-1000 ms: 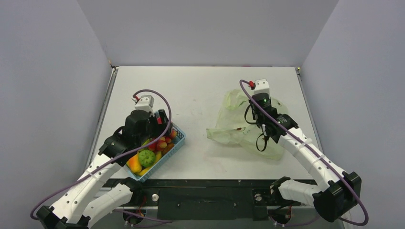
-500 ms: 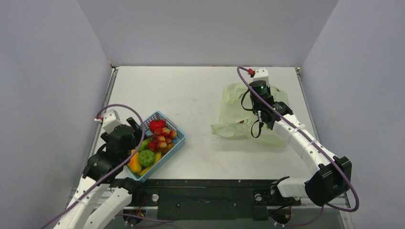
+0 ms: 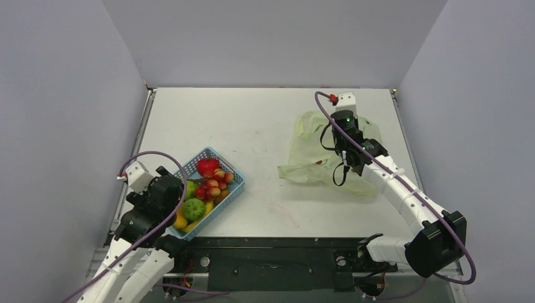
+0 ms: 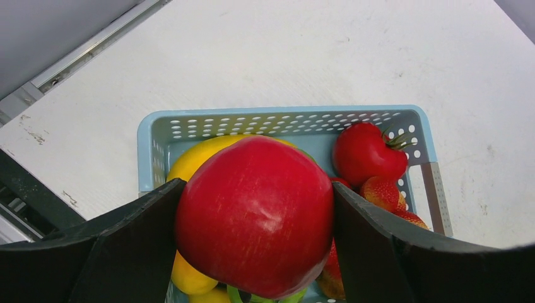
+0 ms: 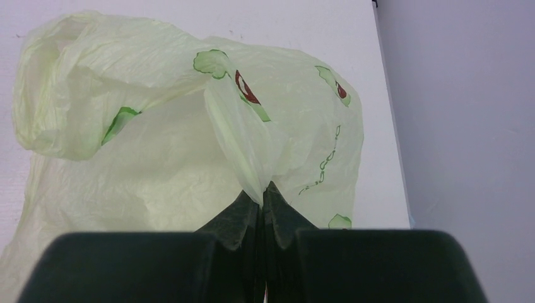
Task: Take the fake fruits out of the plastic bag
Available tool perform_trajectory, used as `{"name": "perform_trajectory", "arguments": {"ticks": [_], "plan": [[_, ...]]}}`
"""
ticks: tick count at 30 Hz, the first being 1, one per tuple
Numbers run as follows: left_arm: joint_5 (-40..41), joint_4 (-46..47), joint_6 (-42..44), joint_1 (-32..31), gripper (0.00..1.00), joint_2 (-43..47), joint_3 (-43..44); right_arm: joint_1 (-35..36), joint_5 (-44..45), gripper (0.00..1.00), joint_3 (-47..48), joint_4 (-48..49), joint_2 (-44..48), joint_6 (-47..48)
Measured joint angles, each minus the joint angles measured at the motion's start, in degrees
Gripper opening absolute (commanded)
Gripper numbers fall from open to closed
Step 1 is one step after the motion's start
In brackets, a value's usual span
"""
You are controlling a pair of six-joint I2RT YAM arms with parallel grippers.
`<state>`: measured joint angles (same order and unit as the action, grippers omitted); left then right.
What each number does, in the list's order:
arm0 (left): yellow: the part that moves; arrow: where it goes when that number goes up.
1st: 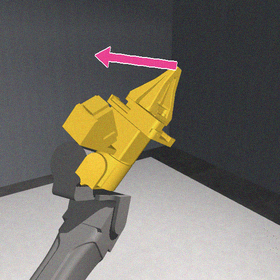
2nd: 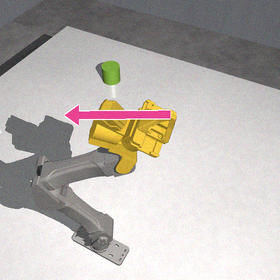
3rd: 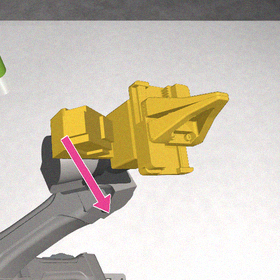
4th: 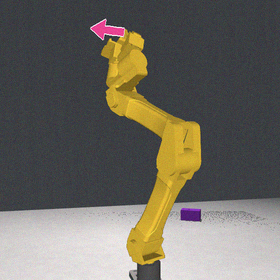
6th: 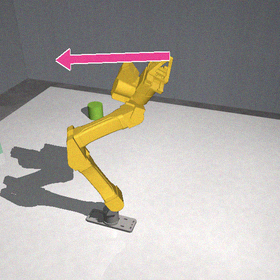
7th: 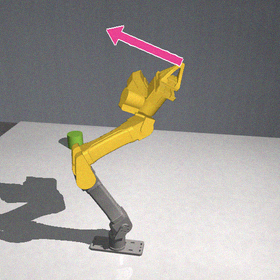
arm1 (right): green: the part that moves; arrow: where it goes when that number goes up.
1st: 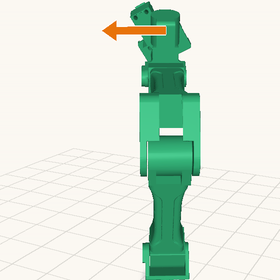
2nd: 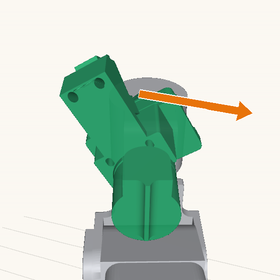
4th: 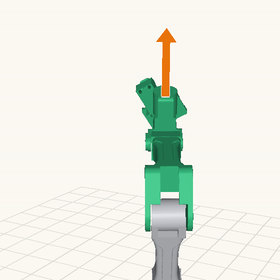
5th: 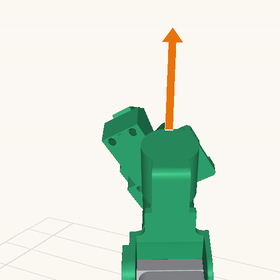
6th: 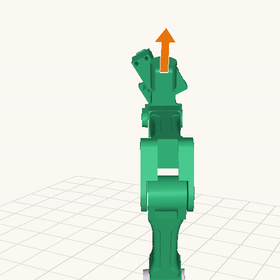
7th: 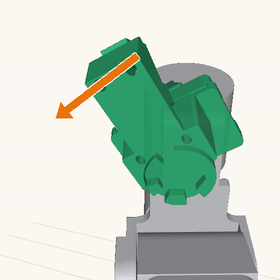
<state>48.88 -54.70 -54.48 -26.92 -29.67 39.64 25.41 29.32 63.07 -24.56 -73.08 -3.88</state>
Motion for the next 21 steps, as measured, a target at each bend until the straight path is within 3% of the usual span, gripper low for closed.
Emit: {"name": "perform_trajectory", "arguments": {"ticks": [3, 7, 21], "plan": [[0.81, -0.15, -0.85, 0.00, 0.82, 1.22, -0.20, 0.02, -0.17, 0.00, 0.00, 0.55, 0.90, 0.11], [2.25, -0.57, -0.98, 0.00, 0.96, 3.17, -0.17, -0.13, -0.39, 0.00, 0.00, 0.92, 1.09, 0.11], [2.01, -0.57, 2.91, 0.00, 0.97, 4.37, 4.22, -1.05, -2.40, 0.01, 0.04, 0.90, 1.07, -2.12]]}}
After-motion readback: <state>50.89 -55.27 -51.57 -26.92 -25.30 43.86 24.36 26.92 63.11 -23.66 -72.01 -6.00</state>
